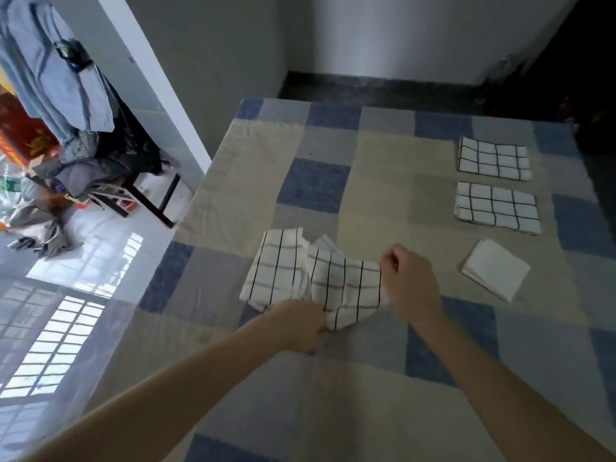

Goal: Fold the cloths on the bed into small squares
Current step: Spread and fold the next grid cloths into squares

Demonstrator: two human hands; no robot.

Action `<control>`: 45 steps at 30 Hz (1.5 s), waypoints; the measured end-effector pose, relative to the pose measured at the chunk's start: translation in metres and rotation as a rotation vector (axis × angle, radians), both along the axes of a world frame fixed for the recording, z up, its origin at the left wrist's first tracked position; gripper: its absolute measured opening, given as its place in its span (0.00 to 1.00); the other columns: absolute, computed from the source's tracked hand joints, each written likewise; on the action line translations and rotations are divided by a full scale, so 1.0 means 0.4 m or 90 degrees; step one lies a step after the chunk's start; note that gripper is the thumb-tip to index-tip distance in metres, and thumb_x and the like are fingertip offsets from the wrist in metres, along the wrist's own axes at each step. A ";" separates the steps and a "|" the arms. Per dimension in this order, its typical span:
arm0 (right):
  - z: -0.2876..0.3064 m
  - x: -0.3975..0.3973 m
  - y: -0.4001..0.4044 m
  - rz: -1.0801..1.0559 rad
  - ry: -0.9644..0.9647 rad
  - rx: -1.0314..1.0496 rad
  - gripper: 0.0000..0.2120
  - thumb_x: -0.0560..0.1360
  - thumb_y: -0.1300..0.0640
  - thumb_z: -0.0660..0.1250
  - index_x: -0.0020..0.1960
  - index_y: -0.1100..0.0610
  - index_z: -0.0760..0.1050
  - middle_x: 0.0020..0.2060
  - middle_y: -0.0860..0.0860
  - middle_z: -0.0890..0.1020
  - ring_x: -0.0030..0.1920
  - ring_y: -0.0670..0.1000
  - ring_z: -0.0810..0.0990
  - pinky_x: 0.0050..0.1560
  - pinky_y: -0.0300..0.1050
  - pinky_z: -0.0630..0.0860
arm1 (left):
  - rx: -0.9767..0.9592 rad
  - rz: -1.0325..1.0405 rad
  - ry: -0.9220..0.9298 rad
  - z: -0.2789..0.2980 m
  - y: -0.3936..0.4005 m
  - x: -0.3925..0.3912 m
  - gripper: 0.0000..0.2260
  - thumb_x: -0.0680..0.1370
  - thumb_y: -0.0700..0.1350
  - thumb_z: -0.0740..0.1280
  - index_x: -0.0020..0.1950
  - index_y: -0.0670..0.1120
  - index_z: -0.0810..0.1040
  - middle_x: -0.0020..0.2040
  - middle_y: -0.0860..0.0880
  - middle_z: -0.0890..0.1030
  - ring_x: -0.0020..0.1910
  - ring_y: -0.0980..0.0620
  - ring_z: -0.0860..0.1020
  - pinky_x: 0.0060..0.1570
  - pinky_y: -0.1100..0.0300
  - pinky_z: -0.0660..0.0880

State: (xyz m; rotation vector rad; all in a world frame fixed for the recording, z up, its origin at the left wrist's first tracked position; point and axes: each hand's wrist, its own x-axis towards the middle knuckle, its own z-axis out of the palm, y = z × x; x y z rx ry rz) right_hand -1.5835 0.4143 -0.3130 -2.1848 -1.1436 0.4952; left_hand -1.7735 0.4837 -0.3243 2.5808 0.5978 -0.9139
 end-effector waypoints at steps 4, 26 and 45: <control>-0.005 -0.080 -0.046 0.142 -0.097 -0.128 0.21 0.74 0.53 0.66 0.65 0.55 0.68 0.61 0.53 0.73 0.59 0.55 0.71 0.56 0.52 0.73 | -0.139 -0.064 0.014 0.010 -0.119 -0.071 0.16 0.82 0.49 0.57 0.56 0.41 0.79 0.53 0.42 0.80 0.53 0.43 0.78 0.49 0.53 0.71; -0.048 -0.284 -0.240 0.051 -0.219 -0.380 0.04 0.75 0.59 0.65 0.47 0.54 0.70 0.50 0.52 0.74 0.44 0.52 0.77 0.38 0.45 0.72 | -0.080 0.510 -0.357 -0.082 0.126 -0.497 0.05 0.79 0.44 0.66 0.43 0.45 0.76 0.42 0.48 0.78 0.42 0.49 0.77 0.41 0.56 0.72; 0.092 -0.413 -0.291 0.365 -0.230 -0.200 0.08 0.71 0.59 0.64 0.46 0.51 0.66 0.40 0.45 0.73 0.40 0.49 0.71 0.40 0.36 0.66 | 0.115 0.043 -0.302 0.014 0.140 -0.455 0.25 0.74 0.52 0.69 0.69 0.56 0.68 0.58 0.56 0.78 0.65 0.56 0.72 0.75 0.44 0.43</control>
